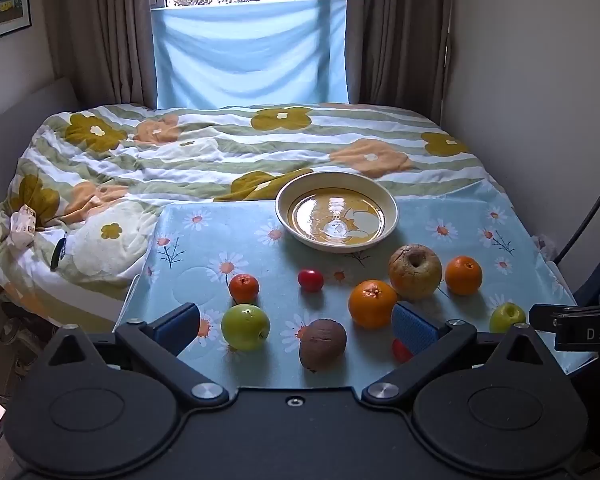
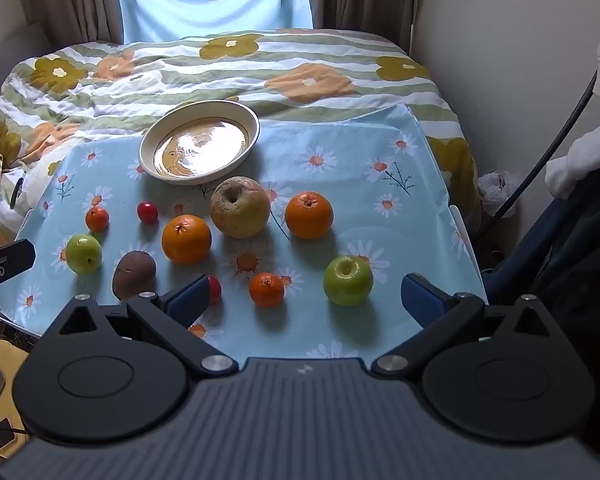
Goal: Organize fruits
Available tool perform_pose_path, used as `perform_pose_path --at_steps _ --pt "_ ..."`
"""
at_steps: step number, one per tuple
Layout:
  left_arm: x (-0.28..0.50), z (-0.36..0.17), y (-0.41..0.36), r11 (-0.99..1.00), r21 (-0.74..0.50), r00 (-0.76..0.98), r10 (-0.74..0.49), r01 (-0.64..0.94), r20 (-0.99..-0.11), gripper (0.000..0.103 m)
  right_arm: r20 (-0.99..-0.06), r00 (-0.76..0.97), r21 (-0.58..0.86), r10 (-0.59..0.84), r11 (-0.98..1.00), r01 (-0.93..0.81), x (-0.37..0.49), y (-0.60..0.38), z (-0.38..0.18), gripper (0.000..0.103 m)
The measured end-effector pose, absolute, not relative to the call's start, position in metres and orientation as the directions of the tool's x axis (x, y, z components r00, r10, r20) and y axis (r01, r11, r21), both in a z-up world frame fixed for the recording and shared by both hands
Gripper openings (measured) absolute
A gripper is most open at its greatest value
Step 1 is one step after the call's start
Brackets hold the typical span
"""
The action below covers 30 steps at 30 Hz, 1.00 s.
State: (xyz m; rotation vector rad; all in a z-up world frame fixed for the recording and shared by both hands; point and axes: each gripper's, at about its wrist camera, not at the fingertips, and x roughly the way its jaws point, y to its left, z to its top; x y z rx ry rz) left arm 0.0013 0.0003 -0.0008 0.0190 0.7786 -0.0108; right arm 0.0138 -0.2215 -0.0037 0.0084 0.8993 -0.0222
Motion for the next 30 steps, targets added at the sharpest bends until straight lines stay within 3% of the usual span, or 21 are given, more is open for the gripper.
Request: perform_pose_path --at_steps 30 --pt "0.0025 -0.0040 0.0010 0.999 0.030 0.711 0.013 0.012 -0.704 0.103 -0.786 0.618 0.001 -0.005 1.000 0.010 0.0168 -0.2183 -0.0019 0.103"
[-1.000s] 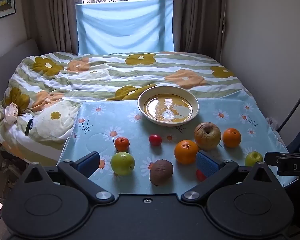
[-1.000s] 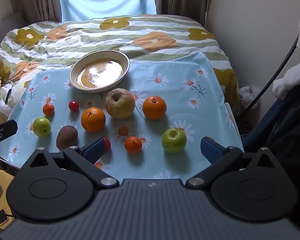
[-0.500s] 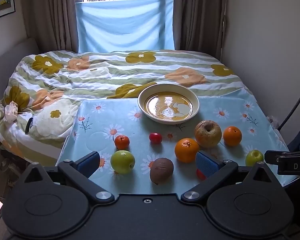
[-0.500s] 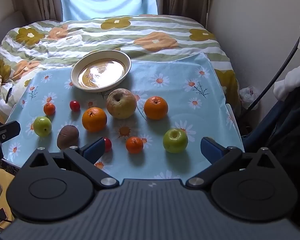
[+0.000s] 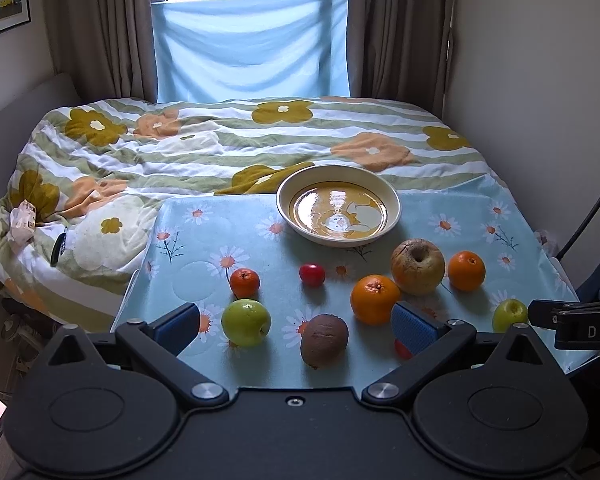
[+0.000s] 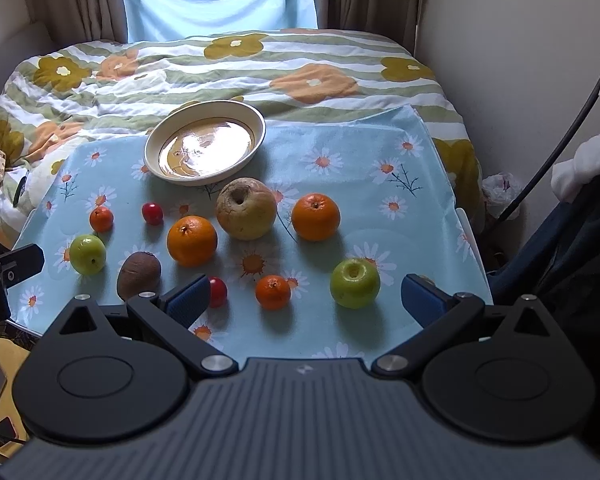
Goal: Organize fruits
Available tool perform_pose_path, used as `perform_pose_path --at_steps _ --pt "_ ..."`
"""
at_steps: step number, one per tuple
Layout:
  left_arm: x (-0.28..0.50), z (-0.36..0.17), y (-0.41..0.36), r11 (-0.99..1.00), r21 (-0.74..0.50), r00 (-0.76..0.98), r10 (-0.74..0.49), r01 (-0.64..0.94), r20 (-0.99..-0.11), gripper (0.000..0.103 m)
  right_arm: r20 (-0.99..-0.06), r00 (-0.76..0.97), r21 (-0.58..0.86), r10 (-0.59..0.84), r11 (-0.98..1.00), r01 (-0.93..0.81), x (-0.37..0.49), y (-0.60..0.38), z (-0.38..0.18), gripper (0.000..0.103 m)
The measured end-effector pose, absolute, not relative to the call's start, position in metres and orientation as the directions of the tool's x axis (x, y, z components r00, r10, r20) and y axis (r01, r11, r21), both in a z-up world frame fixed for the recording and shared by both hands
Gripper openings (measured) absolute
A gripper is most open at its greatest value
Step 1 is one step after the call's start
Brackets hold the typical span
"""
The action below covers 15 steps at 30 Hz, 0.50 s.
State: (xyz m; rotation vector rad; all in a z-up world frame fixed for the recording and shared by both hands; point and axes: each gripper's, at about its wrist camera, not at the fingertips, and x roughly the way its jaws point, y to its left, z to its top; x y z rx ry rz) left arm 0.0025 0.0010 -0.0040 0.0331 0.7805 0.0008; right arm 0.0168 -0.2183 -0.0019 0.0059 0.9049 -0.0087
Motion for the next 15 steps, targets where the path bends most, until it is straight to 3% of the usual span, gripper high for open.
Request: perform_pose_path --at_steps 15 --pt "0.0031 -0.0053 -0.0017 1.000 0.027 0.701 0.012 0.010 -0.713 0.103 -0.786 0.618 0.000 -0.006 1.000 0.010 0.0161 -0.2181 -0.0028 0.103"
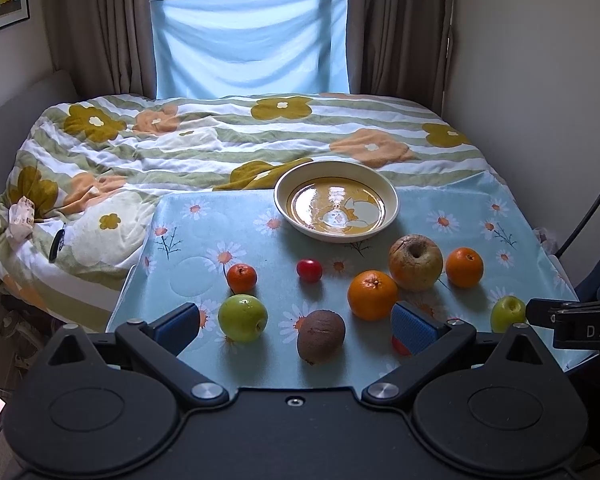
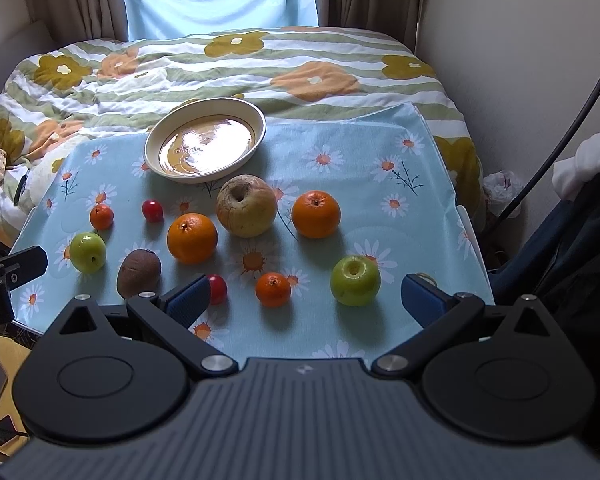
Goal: Organize fruits
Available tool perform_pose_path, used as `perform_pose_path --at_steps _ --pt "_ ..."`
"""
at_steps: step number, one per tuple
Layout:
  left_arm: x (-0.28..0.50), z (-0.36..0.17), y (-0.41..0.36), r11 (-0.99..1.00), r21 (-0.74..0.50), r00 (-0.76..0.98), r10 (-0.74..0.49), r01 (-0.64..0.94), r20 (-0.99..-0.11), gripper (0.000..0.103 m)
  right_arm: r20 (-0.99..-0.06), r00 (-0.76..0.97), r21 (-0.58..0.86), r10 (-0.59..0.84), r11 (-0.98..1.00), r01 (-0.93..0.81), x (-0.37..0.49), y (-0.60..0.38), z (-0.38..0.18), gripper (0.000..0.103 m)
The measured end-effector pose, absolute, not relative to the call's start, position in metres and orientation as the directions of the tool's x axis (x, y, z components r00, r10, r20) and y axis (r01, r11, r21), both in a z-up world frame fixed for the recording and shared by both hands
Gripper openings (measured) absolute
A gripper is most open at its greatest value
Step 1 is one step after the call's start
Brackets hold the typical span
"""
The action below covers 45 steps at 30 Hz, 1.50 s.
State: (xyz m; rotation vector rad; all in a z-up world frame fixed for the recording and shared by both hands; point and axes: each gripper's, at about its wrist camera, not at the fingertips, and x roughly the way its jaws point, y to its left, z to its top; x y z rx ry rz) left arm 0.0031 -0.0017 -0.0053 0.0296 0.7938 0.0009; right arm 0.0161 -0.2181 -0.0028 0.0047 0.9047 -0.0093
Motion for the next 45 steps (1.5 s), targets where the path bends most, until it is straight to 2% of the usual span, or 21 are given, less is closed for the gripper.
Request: perform_pose_path --at_steps 45 --pt "0.0016 -0.0036 0.0000 0.999 0.031 0.703 0.019 0.005 -0.711 0.103 -0.782 0.623 -0.001 -0.005 1.000 0.007 0.0150 -0.2163 0.0009 0.103"
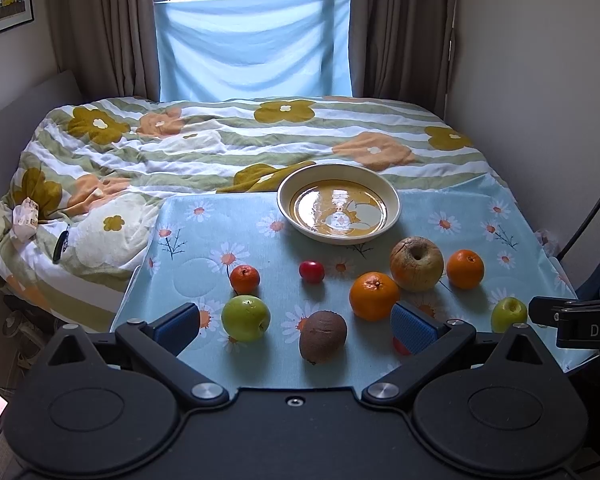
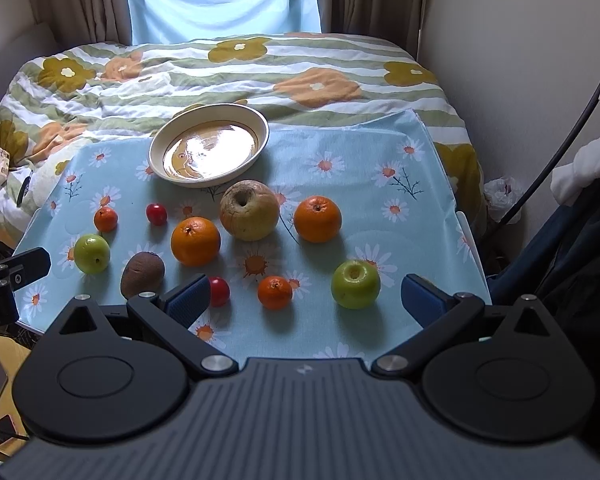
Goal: Organize fruits
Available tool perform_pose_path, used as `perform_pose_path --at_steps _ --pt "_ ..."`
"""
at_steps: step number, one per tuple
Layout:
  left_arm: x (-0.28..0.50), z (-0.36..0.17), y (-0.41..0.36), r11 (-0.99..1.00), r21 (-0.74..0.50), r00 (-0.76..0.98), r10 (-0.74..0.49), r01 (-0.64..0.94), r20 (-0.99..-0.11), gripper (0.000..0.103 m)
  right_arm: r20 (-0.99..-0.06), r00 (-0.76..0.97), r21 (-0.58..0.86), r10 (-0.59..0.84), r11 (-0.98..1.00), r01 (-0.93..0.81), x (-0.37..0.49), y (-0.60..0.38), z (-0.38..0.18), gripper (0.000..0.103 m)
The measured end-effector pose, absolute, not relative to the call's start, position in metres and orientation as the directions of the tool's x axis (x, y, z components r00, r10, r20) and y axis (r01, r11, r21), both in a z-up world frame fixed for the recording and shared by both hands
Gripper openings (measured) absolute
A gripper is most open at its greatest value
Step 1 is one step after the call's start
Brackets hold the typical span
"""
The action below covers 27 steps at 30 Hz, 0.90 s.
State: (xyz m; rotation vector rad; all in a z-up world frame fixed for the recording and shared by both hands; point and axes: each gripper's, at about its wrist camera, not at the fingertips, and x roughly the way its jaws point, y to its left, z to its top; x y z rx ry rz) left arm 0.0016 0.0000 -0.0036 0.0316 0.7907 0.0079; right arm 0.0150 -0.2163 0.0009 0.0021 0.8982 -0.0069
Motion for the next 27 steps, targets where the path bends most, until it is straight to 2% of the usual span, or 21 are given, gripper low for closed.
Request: perform_pose_path --at_steps 18,27 --pt "-0.001 -0.005 0.003 0.994 0.102 0.717 0.036 0.049 -0.696 0.103 -0.785 0.619 0.012 -0.003 1.000 0.020 0.013 -0.212 0.001 0.103" --pt "0.012 -0.024 0.012 0.980 0.112 0.736 -0.046 0.163 -0.676 0.103 -0.771 0.636 0.008 -0.019 0.999 0.039 0.019 -0.207 -0.016 0.103"
